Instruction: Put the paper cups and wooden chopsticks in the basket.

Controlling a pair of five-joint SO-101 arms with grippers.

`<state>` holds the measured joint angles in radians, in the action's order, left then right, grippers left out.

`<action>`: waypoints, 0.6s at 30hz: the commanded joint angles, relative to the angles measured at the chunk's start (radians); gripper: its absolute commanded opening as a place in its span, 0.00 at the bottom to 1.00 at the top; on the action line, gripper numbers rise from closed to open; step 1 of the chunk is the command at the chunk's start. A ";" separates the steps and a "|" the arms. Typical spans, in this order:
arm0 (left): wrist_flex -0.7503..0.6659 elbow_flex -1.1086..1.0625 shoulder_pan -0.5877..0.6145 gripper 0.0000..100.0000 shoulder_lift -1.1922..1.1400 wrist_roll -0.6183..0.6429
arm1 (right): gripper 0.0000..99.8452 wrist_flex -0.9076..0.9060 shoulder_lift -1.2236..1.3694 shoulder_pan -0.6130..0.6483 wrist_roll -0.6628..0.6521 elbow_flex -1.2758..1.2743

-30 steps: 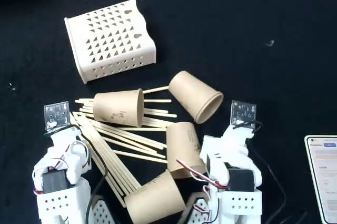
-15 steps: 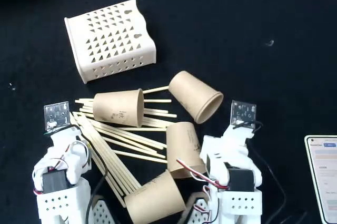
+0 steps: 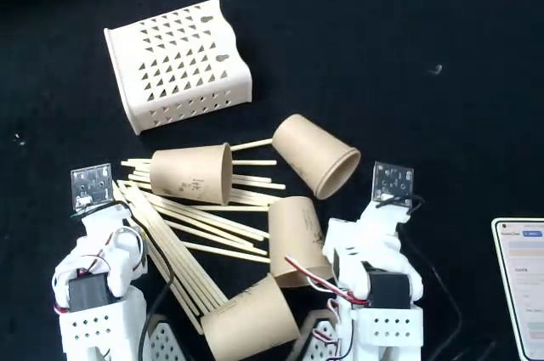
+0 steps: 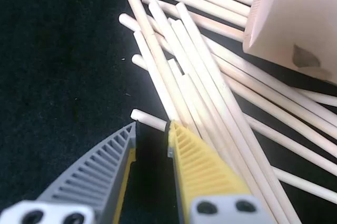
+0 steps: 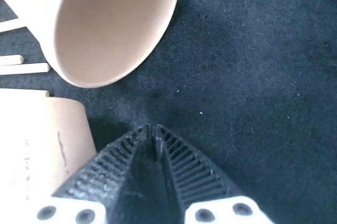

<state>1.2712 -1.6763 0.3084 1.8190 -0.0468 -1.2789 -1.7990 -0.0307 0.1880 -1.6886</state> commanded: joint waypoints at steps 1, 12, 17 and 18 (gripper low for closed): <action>0.003 -0.022 -0.013 0.11 0.006 -0.003 | 0.02 -0.005 -0.054 0.008 -0.003 0.002; -0.005 -0.021 -0.004 0.11 0.006 -0.011 | 0.02 0.026 -0.056 0.006 -0.009 0.002; 0.000 0.084 0.013 0.11 0.006 -0.011 | 0.02 0.152 -0.056 -0.002 -0.009 0.021; -0.003 0.119 0.039 0.11 0.006 -0.011 | 0.02 0.176 -0.056 -0.002 -0.009 0.038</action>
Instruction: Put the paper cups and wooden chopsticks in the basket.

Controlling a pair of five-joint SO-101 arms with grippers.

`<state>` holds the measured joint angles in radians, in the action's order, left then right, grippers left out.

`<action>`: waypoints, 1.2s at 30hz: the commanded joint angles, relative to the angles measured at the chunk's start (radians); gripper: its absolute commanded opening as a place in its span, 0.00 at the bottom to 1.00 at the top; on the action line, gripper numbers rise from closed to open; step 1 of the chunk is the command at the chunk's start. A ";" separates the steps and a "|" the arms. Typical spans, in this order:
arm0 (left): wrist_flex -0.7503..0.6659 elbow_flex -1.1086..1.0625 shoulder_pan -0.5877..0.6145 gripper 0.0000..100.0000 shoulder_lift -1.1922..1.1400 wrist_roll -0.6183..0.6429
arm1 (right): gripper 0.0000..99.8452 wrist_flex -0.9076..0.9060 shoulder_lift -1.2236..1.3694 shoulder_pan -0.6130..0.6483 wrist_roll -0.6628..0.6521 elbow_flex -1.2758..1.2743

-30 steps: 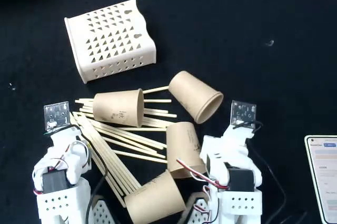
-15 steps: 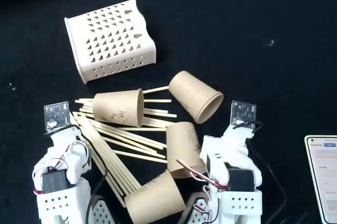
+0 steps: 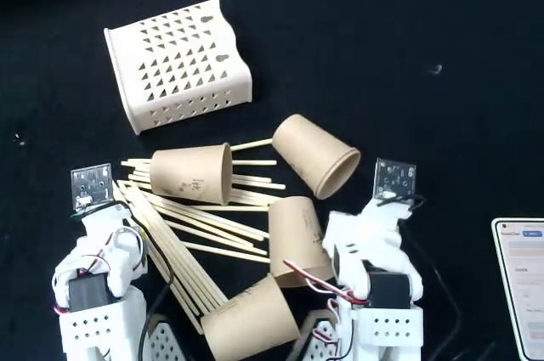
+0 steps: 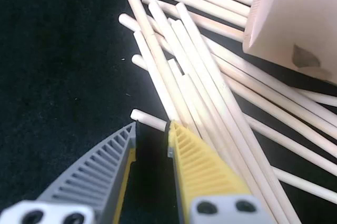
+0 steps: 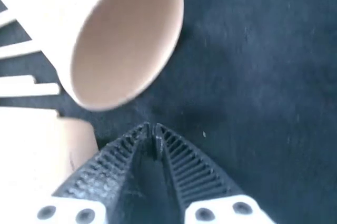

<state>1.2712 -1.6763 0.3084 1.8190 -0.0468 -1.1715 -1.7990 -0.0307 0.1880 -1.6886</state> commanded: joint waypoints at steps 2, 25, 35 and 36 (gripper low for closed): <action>-0.026 0.197 0.108 0.11 0.006 -0.012 | 0.02 0.106 -0.056 -0.002 -0.011 0.088; -0.511 0.716 0.323 0.20 -0.064 -0.002 | 0.13 0.169 0.208 0.008 -0.282 1.236; -0.411 0.977 0.177 0.23 -0.827 -0.003 | 0.13 0.015 0.909 0.163 -0.284 1.469; -0.410 1.015 0.163 0.24 -0.919 -0.002 | 0.13 0.029 0.966 0.166 -0.284 1.449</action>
<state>0.8523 -0.8201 0.5340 1.2543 -0.0529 -1.1561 -1.0242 0.1059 -0.0928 -0.2401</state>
